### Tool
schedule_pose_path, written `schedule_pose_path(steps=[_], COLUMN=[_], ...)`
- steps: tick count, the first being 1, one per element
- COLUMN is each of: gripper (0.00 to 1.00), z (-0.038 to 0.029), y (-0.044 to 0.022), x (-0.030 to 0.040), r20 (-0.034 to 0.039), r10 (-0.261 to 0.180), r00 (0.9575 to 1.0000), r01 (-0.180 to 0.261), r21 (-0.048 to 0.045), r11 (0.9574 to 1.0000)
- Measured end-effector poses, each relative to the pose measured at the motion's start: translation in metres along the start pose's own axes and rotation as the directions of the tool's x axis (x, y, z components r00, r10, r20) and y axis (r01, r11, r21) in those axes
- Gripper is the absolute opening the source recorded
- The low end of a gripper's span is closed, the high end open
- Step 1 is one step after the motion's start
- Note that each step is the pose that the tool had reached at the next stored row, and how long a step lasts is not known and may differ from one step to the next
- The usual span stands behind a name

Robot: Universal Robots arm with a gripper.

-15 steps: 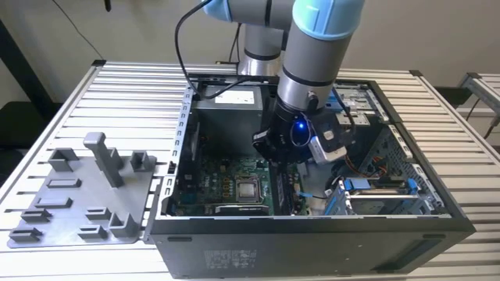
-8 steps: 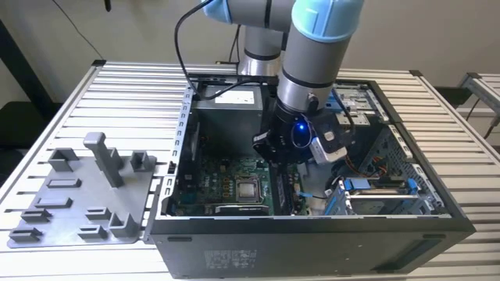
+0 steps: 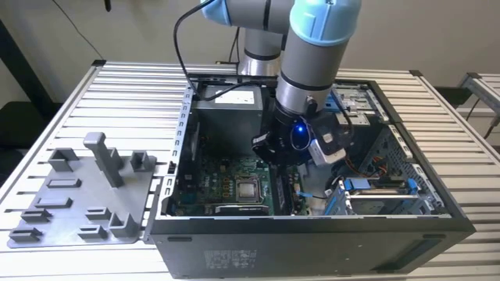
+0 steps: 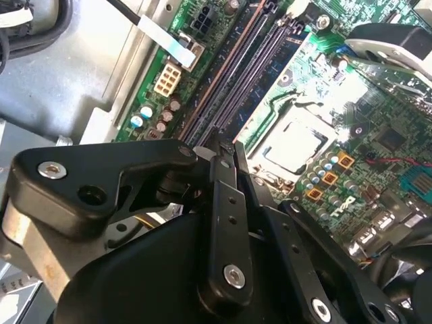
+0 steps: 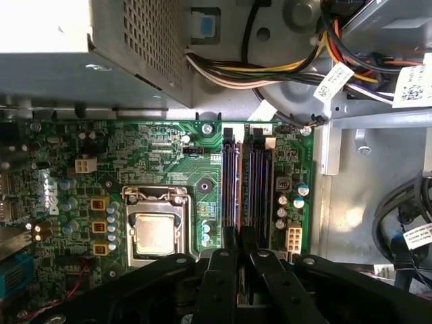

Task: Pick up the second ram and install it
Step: 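Insert the second ram into the second slot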

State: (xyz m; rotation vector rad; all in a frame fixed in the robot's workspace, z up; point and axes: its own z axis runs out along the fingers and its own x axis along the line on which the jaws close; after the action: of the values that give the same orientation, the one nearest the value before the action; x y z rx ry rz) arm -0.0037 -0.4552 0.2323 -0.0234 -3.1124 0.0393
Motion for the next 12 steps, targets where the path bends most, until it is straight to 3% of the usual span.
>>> schedule_pose_path(steps=[12], gripper=[0.14], z=[0.0031], y=[-0.0010], x=[-0.0001], r20=[0.0000], r10=[0.000], r00=[1.0000], r01=[0.000], r21=[-0.0003], r11=[1.0000])
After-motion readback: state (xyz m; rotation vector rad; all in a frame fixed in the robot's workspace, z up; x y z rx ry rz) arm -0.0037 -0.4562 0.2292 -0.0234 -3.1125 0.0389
